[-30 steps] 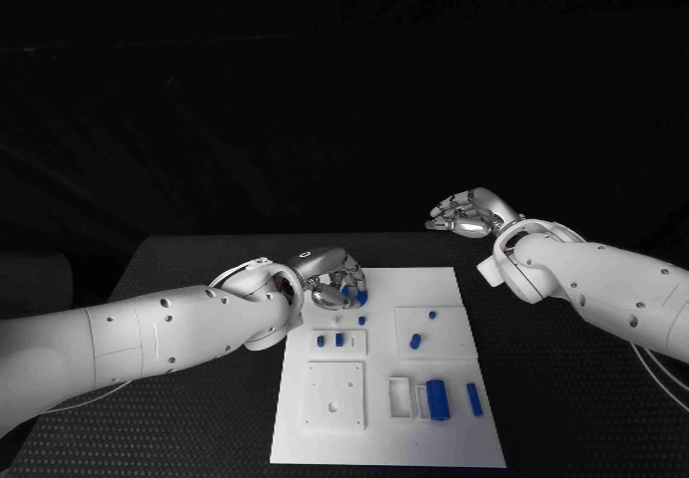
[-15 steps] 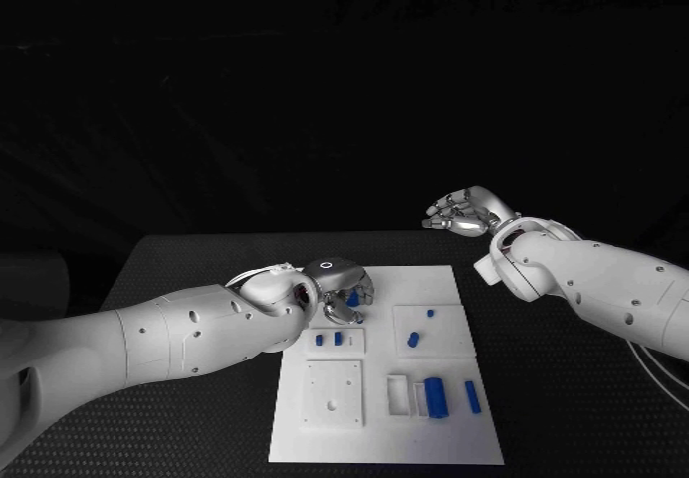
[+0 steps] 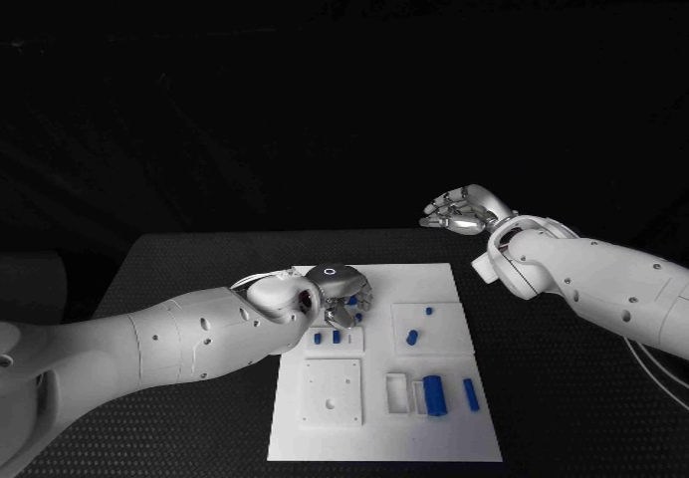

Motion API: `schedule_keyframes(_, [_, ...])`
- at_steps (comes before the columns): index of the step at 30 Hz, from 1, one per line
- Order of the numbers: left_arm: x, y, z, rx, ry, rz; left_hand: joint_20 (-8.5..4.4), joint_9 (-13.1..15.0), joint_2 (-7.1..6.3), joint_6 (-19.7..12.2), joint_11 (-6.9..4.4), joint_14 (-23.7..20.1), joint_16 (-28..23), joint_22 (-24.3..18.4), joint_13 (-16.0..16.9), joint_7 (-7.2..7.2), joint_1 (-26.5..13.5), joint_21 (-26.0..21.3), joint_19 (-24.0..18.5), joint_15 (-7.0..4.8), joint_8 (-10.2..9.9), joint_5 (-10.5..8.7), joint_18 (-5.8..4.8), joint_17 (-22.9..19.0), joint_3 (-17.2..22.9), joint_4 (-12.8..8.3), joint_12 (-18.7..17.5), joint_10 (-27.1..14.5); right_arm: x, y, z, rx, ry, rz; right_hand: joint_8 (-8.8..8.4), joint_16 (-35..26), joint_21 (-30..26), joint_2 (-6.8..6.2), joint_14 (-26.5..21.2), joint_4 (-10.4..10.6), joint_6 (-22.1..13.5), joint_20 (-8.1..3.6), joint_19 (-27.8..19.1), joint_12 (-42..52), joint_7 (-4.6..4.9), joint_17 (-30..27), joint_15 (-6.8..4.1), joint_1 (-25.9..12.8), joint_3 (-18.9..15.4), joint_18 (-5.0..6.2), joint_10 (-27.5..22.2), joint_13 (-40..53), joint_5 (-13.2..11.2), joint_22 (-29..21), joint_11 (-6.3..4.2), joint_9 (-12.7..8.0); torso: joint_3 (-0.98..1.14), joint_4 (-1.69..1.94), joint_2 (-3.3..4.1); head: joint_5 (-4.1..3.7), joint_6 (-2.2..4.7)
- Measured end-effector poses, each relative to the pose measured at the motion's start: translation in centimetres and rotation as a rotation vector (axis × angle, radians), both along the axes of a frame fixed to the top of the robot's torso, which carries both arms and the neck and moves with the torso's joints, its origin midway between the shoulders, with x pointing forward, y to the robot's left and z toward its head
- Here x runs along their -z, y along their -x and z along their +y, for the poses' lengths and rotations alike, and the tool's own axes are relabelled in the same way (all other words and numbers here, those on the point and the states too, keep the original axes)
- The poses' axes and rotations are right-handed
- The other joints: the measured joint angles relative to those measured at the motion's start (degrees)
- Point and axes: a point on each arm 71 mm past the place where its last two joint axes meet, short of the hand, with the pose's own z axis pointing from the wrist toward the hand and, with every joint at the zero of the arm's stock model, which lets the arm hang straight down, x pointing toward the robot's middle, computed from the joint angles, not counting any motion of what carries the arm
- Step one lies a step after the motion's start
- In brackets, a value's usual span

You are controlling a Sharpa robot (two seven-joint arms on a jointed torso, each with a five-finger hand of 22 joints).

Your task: Assemble the parts on the task board

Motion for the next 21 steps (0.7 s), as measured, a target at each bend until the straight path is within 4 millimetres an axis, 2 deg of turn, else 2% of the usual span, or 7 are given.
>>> schedule_keyframes(10, [0.4,-0.3,-0.3,0.000,-0.025,-0.007,0.08,-0.4,0.68,-0.2,0.20,0.0,0.7,0.0,-0.6,0.22,0.7,0.5,0.3,0.00,-0.3,0.22,-0.01,0.4,0.4,0.0,-0.5,-0.4,0.0,0.0,0.2,-0.006,-0.002,0.000,0.00,0.0,0.0,0.00,0.0,0.0,0.0,0.00,0.0,0.0,0.00,-0.1,0.00,0.0,0.0,0.00,0.2,0.0,0.0,0.0,-0.21,0.0,-0.02,0.02,-0.04,0.02,-0.12])
schedule_keyframes(21, [1.1,-0.3,-0.6,0.001,-0.044,0.001,-0.21,-0.9,1.06,-0.2,-0.31,0.3,2.2,0.0,-0.8,0.22,1.1,1.3,0.8,-0.31,-0.3,0.22,0.01,1.1,0.3,0.0,-0.5,2.0,0.0,0.1,0.4,-0.011,-0.003,0.000,0.00,0.0,-0.2,0.00,0.0,0.0,0.0,0.00,0.0,-0.2,0.00,-0.1,0.00,0.0,0.0,0.00,0.2,0.0,0.0,0.0,-0.20,-0.1,0.00,0.01,-0.06,0.01,-0.21])
